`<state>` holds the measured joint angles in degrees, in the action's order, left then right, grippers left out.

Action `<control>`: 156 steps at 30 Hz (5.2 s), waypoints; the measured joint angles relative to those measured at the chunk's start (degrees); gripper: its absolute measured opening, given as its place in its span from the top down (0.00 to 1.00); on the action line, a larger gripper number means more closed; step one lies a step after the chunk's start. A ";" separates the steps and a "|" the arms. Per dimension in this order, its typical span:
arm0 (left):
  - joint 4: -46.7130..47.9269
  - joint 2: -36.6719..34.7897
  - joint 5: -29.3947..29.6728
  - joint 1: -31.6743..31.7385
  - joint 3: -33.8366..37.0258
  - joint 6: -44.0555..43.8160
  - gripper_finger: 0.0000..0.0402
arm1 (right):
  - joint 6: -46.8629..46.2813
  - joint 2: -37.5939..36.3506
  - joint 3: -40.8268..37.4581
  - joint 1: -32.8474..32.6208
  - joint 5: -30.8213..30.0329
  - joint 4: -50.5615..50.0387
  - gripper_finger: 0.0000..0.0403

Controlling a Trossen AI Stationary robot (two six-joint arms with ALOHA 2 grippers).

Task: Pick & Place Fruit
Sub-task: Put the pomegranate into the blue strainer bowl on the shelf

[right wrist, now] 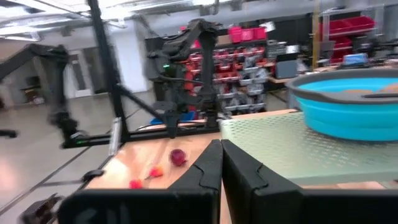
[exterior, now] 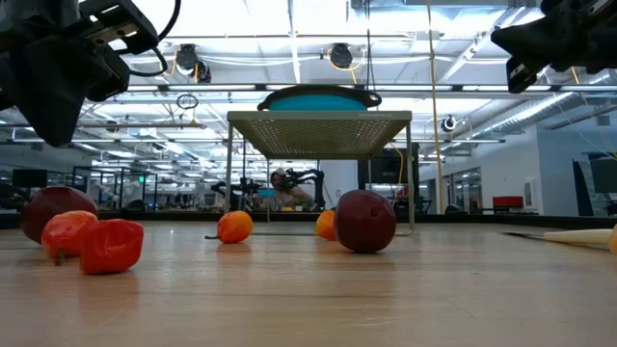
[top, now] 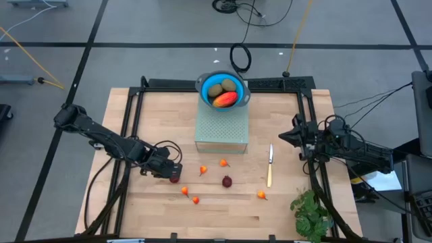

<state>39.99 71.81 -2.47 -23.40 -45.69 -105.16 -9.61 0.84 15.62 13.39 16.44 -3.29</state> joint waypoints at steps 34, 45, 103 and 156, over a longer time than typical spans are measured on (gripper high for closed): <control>-0.01 0.37 4.59 0.03 0.00 4.35 0.24 | -0.09 0.00 0.00 0.00 0.40 0.04 1.00; -2.21 6.27 4.54 0.07 0.01 3.90 0.22 | 0.00 0.02 -0.02 0.00 0.40 1.11 1.00; -6.01 16.98 -2.94 1.12 0.04 4.51 0.49 | -0.17 0.02 -0.02 0.02 0.40 1.73 1.00; -57.15 -10.12 30.15 3.52 0.04 47.54 0.49 | -0.15 0.00 -0.02 0.02 0.42 1.70 1.00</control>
<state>-17.17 61.69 27.68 -19.88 -45.65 -57.62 -9.76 0.84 15.59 13.41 16.86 -1.58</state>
